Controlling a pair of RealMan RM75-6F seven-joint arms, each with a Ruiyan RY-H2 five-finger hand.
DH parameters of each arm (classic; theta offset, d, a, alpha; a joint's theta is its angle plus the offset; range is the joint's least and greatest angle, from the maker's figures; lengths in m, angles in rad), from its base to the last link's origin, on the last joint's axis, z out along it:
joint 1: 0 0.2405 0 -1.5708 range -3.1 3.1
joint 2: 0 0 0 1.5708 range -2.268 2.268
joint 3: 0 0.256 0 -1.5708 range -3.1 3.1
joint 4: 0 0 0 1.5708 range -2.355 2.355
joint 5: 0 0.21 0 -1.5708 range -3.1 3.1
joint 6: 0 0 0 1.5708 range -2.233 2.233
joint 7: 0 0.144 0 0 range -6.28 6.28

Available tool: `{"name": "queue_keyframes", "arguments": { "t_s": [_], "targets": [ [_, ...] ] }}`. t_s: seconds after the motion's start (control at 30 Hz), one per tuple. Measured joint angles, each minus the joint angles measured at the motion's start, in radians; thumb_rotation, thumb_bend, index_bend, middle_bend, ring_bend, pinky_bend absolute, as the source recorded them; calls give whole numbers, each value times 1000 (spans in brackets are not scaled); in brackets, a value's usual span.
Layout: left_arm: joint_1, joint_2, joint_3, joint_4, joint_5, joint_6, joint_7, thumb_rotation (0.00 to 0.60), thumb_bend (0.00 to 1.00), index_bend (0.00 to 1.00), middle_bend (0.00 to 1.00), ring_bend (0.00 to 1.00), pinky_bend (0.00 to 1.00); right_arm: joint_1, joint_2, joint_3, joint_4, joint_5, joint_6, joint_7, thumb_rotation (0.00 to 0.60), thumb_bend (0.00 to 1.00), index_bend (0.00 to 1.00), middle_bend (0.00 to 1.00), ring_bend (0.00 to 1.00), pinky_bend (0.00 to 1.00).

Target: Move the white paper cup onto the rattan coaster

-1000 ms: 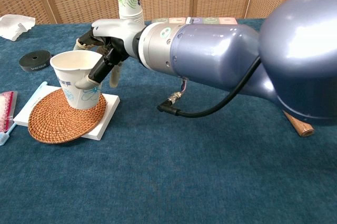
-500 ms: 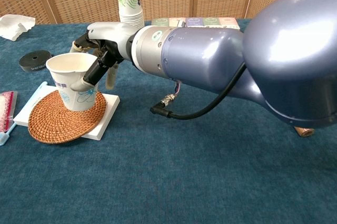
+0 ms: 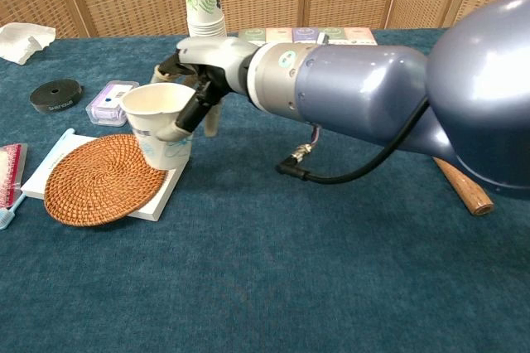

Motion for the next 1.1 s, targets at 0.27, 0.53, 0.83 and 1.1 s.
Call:
{"name": "queue_keyframes", "arguments": {
  "t_s": [0.27,0.53,0.83,1.1],
  "targets": [
    [1,2,2,-4,2,2,6,546,453,32,0,0,0,-20,-3,-48,33,-27,2,-28,600,361,281,131,129,439],
    [6,1,4,3,3,9,0,548,453,32,0,0,0,-48,27,-83,40,-46,-56,-18,600,361,164,82,54,309],
    [16,5,9,0,13,25,-1,548,453,32,0,0,0,-57,45,-103,20,-43,-67,-38,600,361,38,24,2,206],
    [19,25,13,-12,19,27,5,549,453,21,0,0,0,-59,117,-117,-64,-25,-76,-66,600,362,0,0,0,114]
  ]
}}
